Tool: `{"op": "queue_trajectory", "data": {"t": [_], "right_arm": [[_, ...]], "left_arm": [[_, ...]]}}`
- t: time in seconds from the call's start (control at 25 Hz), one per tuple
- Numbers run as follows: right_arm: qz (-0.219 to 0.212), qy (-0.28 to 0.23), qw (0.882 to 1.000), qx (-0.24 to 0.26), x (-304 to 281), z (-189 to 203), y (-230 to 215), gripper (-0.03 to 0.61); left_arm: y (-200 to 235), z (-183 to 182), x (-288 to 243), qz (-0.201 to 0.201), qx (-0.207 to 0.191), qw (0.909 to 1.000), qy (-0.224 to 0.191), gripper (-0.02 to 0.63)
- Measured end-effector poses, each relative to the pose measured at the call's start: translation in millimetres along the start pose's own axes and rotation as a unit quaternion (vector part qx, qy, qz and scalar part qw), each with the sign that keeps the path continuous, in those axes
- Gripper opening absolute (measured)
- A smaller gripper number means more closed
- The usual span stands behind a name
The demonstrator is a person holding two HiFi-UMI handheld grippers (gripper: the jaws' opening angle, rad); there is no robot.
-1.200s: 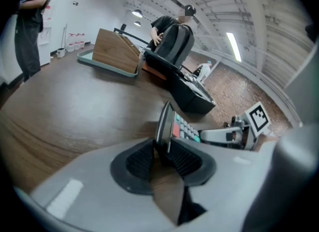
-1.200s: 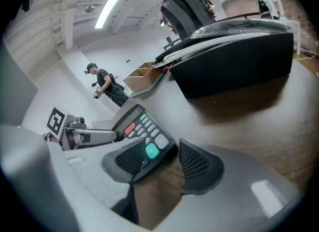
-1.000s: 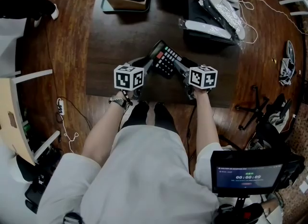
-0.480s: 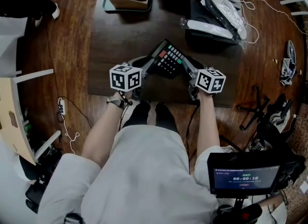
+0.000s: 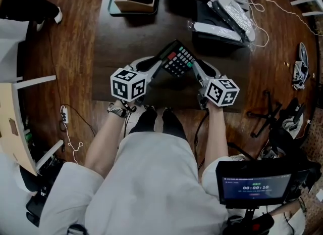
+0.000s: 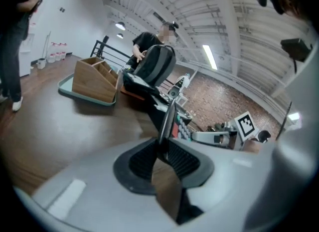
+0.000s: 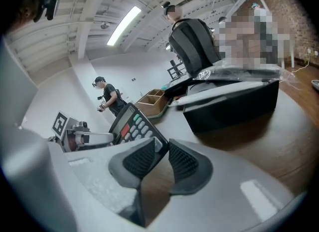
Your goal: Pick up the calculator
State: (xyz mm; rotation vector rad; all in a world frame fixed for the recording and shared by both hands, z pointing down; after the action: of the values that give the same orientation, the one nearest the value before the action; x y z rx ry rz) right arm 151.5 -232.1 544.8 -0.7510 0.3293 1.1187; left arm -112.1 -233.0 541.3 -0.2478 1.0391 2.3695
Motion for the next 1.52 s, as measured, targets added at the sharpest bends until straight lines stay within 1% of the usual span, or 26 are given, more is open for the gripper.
{"op": "queue_trajectory", "data": {"t": [0.12, 0.2, 0.28, 0.44, 0.64, 0.8, 0.92, 1.0, 1.12, 1.28, 1.32, 1.4, 1.52], "right_arm": [[-0.005, -0.032, 0.999, 0.004, 13.8, -14.5, 7.5, 0.094], [-0.007, -0.051, 0.999, 0.01, 21.6, -25.2, 13.5, 0.094], [-0.007, -0.068, 0.997, 0.021, 27.7, -35.4, 20.6, 0.094], [-0.013, -0.099, 0.994, 0.035, 40.8, -52.9, 30.8, 0.094], [-0.029, -0.128, 0.99, 0.047, 55.8, -71.6, 41.5, 0.094], [-0.04, -0.152, 0.986, 0.057, 66.8, -83.6, 49.1, 0.095], [-0.048, -0.167, 0.983, 0.066, 73.0, -90.4, 53.0, 0.095], [-0.05, -0.174, 0.981, 0.071, 76.3, -95.1, 55.3, 0.095], [-0.049, -0.184, 0.978, 0.082, 80.4, -103.6, 59.9, 0.095], [-0.042, -0.202, 0.973, 0.101, 85.6, -114.6, 65.1, 0.095], [-0.043, -0.208, 0.972, 0.102, 87.1, -117.1, 66.2, 0.095], [-0.045, -0.214, 0.97, 0.104, 88.8, -120.1, 67.6, 0.095], [-0.045, -0.208, 0.972, 0.103, 87.6, -117.0, 67.6, 0.095]], "left_arm": [[-15.2, -19.7, 8.1, 0.004, -0.043, 0.999, -0.01, 0.078], [-24.0, -30.9, 14.0, 0.005, -0.066, 0.9976, -0.02, 0.078], [-31.4, -40.0, 20.5, 0.002, -0.082, 0.9961, -0.031, 0.078], [-46.4, -53.2, 32.0, 0.001, -0.103, 0.9931, -0.056, 0.078], [-66.3, -68.9, 46.7, 0.002, -0.148, 0.9856, -0.081, 0.074], [-83.8, -76.9, 56.6, -0.009, -0.189, 0.9763, -0.106, 0.072], [-97.9, -79.8, 62.9, -0.021, -0.228, 0.9657, -0.121, 0.072], [-105.8, -81.6, 65.8, -0.029, -0.248, 0.9593, -0.131, 0.071], [-116.6, -84.8, 70.7, -0.041, -0.27, 0.9503, -0.149, 0.069], [-130.6, -92.1, 75.4, -0.06, -0.288, 0.9396, -0.175, 0.061], [-131.8, -93.0, 75.5, -0.068, -0.294, 0.9371, -0.175, 0.059], [-129.4, -91.0, 73.3, -0.078, -0.306, 0.9347, -0.163, 0.058], [-117.2, -76.9, 63.4, -0.087, -0.314, 0.9372, -0.123, 0.054]]}}
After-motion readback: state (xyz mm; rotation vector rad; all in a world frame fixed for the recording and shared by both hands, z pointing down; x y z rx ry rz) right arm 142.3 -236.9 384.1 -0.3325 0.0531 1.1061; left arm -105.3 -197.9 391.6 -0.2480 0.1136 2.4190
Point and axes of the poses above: the fingertips, and each gripper's own axes: x backward along the fingers, y to its left, z out of its underside, the point moved 9 cm from there along x, backward along the fingers, and after that the axes turned 11 degrees about z, right-handed, at the moved point
